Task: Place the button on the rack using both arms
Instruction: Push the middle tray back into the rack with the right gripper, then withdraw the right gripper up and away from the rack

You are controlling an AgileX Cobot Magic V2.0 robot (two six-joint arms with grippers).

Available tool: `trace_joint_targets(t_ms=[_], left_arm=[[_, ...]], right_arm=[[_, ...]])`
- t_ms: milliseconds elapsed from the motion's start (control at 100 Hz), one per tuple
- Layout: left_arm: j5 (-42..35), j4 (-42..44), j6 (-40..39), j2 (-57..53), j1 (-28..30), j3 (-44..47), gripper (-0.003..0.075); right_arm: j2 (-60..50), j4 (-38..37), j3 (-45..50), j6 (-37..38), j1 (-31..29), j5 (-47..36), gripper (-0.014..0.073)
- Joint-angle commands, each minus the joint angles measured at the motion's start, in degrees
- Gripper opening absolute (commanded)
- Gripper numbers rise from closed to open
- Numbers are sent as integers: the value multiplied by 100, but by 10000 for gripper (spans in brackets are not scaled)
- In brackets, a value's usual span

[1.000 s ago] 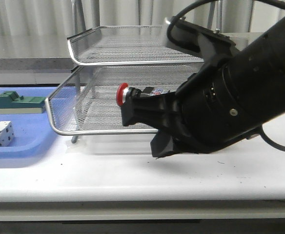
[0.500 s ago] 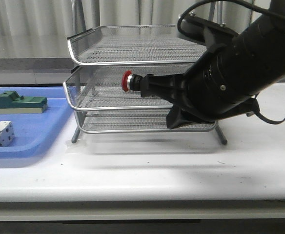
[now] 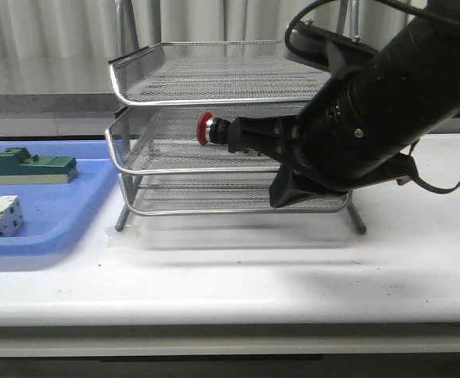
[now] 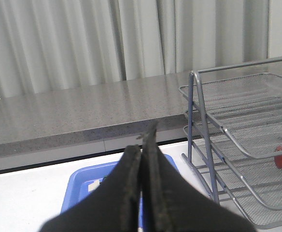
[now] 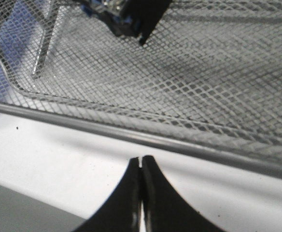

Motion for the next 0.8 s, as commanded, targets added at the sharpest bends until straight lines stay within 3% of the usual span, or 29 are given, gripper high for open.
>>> trace_joint_targets(t_ms=[0,380,790], left_arm=[[-437,-74,-58,33,24,-168,-20],[-437,-74,-58,33,24,-168,-20],[-437,-74,-58,33,24,-168,-20]], right_arm=[[-401,-65,-169,-63,-31,-38,-57],[-1582,-905,-162,-63,-174,931,-57],[-3123,-2328,-162,-58,-1374,2020,-57]])
